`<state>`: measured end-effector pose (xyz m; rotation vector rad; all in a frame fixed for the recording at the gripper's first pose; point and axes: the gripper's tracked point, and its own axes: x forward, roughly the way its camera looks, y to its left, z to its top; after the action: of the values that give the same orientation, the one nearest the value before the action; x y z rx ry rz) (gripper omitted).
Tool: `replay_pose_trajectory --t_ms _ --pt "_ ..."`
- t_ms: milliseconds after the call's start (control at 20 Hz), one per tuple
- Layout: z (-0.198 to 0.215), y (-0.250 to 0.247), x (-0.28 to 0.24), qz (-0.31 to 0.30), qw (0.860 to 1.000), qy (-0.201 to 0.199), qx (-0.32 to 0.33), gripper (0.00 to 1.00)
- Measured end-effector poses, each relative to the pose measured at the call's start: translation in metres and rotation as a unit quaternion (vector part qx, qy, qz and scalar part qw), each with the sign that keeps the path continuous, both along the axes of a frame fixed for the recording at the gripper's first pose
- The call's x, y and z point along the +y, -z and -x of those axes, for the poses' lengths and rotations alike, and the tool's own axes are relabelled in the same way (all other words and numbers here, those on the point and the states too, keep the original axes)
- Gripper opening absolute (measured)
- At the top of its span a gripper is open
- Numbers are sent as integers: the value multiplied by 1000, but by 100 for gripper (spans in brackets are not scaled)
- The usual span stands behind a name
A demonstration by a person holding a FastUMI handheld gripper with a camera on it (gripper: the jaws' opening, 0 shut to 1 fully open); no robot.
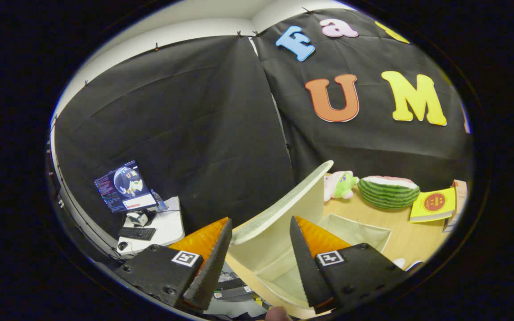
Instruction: Open the storage box then place both shoes into the box .Put the left shoe in first, then the right shoe, with the right side of both shoes facing outward in a uniform manner.
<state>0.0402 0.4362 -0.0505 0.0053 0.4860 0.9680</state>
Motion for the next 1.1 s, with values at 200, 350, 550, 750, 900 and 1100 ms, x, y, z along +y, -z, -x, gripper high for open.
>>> replay_pose_trajectory --t_ms 200,350,550,750,900,1100 --pt "-11 -9 -15 -6 999 30 -17 88" --pt "-10 -8 -31 2 999 45 -29 89" --pt "-29 1 -86 18 994 98 -48 92" --pt "-51 4 -156 35 982 178 -59 91" --pt "-58 6 -206 42 970 230 -67 91" --pt "-62 27 -271 79 954 284 -59 91"
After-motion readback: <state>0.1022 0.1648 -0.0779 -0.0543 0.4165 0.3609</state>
